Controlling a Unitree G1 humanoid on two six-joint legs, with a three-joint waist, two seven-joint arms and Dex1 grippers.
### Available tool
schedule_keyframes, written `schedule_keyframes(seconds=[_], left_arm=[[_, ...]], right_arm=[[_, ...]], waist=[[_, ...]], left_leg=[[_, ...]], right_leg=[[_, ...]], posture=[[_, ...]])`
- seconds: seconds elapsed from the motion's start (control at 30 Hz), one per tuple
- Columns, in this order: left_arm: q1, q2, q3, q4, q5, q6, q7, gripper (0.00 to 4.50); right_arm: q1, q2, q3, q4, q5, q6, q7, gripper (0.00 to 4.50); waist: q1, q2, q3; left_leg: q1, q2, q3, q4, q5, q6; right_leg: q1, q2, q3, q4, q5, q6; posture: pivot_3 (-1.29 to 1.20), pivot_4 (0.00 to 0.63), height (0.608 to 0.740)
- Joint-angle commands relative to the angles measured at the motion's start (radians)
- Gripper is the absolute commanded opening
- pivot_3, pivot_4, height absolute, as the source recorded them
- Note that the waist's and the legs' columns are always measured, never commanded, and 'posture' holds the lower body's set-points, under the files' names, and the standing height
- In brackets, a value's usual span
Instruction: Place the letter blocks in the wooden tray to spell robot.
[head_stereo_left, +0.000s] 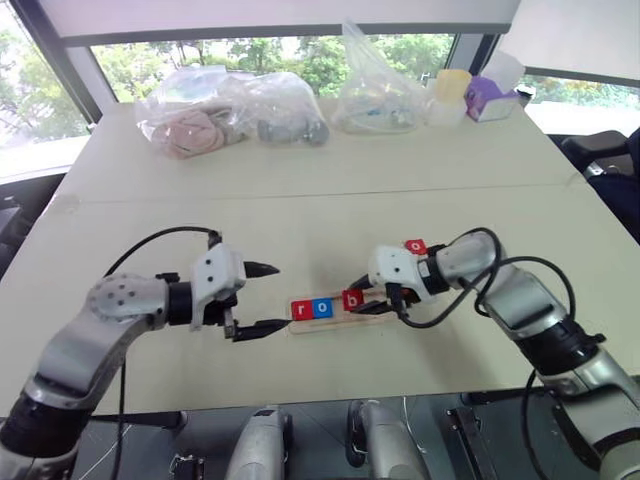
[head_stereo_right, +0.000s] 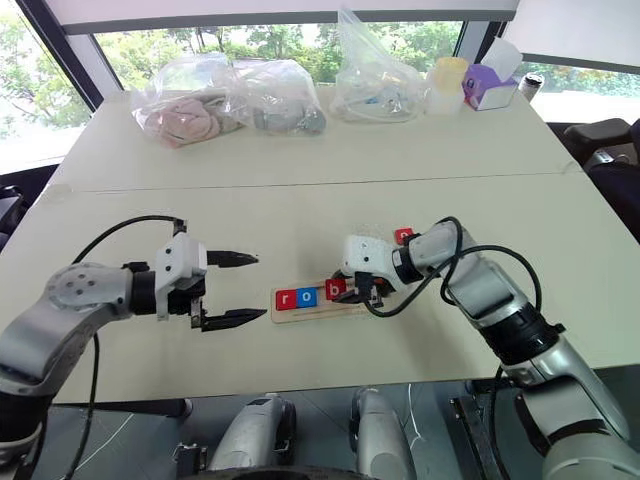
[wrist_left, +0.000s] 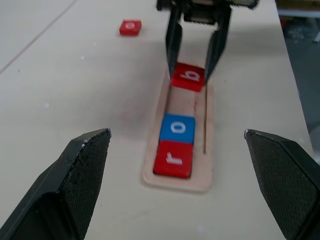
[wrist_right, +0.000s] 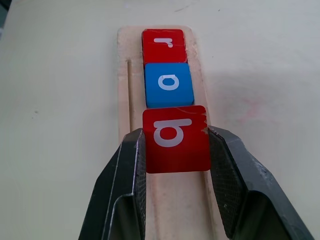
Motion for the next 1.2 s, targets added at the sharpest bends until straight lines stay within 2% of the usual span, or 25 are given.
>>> schedule_keyframes(seconds=[0.03, 0.57, 1.13, 1.2], left_arm=[[0.033, 0.032, 0.053, -0.056, -0.022, -0.008, -0.011, 4.50], [0.043, 0.008, 0.043, -0.049, -0.005, -0.034, 0.023, 4.50], [-0.020, -0.007, 0.026, -0.060, -0.016, 0.008, 0.057, 4.50], [-0.025, -0.009, 0.024, -0.064, -0.017, 0.015, 0.061, 4.50]], right_arm=[[-0.037, 0.029, 0.005, 0.032, -0.016, -0.036, 0.014, 1.17], [-0.022, 0.072, 0.017, 0.069, -0.045, -0.046, 0.035, 1.17], [-0.024, 0.092, 0.021, 0.124, -0.071, -0.069, 0.033, 1.17], [-0.023, 0.092, 0.021, 0.124, -0.072, -0.068, 0.032, 2.20]], waist=[[-0.001, 0.000, 0.000], [-0.001, 0.000, 0.000], [-0.001, 0.000, 0.000], [-0.001, 0.000, 0.000]], left_leg=[[0.000, 0.000, 0.000, 0.000, 0.000, 0.000], [0.000, 0.000, 0.000, 0.000, 0.000, 0.000], [0.002, 0.000, 0.001, 0.000, 0.000, 0.000], [0.002, 0.000, 0.000, 0.000, 0.000, 0.000]], right_leg=[[0.000, 0.000, 0.000, 0.000, 0.000, 0.000], [0.000, 0.000, 0.000, 0.000, 0.000, 0.000], [0.001, 0.000, 0.000, 0.001, 0.000, 0.000], [0.001, 0.000, 0.000, 0.001, 0.000, 0.000]], posture=[[0.00, 0.150, 0.740], [0.00, 0.150, 0.740], [0.00, 0.150, 0.740], [0.00, 0.150, 0.740]])
